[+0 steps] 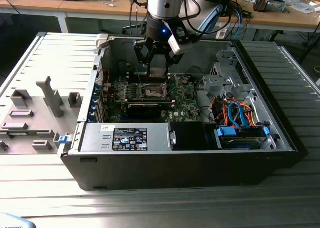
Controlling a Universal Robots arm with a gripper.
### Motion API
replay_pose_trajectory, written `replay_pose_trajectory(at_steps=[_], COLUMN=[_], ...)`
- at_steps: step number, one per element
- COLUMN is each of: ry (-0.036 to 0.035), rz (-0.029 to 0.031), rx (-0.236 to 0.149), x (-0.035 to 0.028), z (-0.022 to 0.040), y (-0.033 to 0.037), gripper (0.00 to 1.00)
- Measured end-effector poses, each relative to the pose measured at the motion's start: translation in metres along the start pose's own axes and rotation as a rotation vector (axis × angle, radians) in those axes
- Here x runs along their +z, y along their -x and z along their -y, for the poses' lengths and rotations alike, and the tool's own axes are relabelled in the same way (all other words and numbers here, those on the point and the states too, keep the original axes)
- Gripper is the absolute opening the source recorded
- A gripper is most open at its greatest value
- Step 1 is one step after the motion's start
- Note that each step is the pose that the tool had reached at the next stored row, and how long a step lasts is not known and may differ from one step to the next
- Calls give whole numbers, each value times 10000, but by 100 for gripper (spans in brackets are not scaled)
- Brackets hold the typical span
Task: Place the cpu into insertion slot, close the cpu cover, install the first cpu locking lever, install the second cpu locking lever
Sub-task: 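Place the cpu into insertion slot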
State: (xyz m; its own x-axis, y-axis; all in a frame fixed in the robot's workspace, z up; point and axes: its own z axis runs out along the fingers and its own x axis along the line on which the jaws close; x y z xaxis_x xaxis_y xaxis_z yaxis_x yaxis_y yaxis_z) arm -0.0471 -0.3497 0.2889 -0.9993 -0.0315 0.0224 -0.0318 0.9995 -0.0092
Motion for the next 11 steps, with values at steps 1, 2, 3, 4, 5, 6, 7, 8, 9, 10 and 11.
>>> replay_pose_trajectory(at_steps=[1,2,3,4,5,6,7,8,9,10,11], ry=[0,-1,0,0,0,0,0,0,-1,-1,-1], rz=[0,0,0,0,0,0,0,0,0,0,0], rx=[0,0,0,0,0,0,0,0,0,0,0], x=[2,4,8,9,11,13,15,17,18,20,20], z=[0,0,0,0,0,0,0,0,0,0,0], y=[0,0,0,0,0,0,0,0,0,0,0], gripper=[55,55,55,55,55,55,55,55,55,55,55])
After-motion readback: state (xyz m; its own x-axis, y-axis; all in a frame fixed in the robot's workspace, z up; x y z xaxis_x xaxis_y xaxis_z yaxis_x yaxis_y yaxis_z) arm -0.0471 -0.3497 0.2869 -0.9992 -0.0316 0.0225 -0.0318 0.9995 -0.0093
